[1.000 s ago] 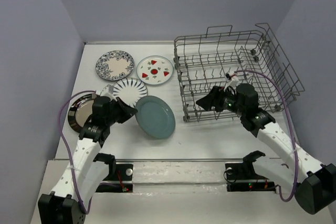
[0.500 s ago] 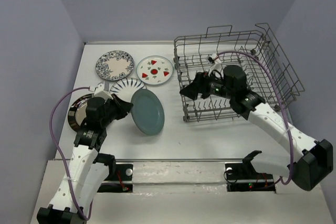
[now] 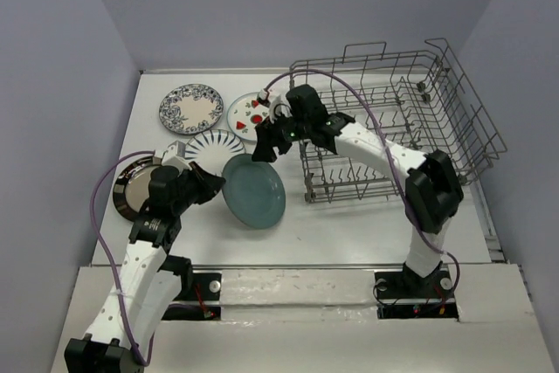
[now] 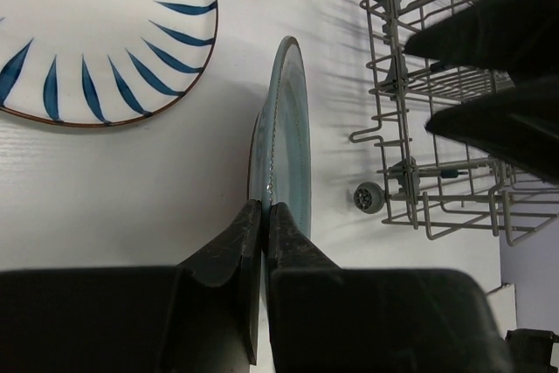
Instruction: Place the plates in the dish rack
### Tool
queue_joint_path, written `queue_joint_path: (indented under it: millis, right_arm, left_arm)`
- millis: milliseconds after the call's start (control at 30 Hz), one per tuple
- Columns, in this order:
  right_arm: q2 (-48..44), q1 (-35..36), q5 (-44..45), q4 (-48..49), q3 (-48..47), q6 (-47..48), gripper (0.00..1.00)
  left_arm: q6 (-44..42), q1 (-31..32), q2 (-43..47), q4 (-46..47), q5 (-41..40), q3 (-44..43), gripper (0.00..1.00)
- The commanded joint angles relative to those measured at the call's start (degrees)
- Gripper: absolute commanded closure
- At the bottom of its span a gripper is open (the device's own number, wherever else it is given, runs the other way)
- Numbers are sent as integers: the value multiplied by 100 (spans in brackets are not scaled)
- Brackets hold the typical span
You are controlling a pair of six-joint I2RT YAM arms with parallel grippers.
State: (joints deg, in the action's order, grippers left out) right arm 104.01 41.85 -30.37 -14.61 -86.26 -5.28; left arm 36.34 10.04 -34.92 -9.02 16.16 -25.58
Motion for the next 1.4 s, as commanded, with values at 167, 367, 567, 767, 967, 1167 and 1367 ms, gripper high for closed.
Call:
queue_joint_path:
  millis: [167, 367, 567, 767, 967, 1167, 1367]
  right_arm:
    - [2095, -1275, -3352, -2490, -3411, 2352, 9]
    - [3459, -1223, -3379, -4410, -5410, 3401, 5]
    - [3627, -898, -3379, -4340, -5375, 3525, 4]
    - [3644, -406, -2809, -4304, -5445, 3718, 3]
    - [3802, -283, -2956, -4199, -5428, 3604, 3]
    - [3794, -62, -3045, -4655, -5200, 4182, 8]
    - [3697, -10, -3115, -5157, -5006, 4676, 38]
  left_arm:
    - [-162, 50, 82, 568, 229, -236, 94]
    - [-267, 164, -6, 611, 203, -333, 94]
    - [-338, 252, -94, 814, 361, -333, 94]
    - [-522, 270, -7, 831, 563, -421, 94]
    - [-637, 314, 81, 840, 730, -465, 94]
    - [-786, 332, 125, 770, 573, -597, 94]
    - [-883, 340, 117, 700, 335, -694, 94]
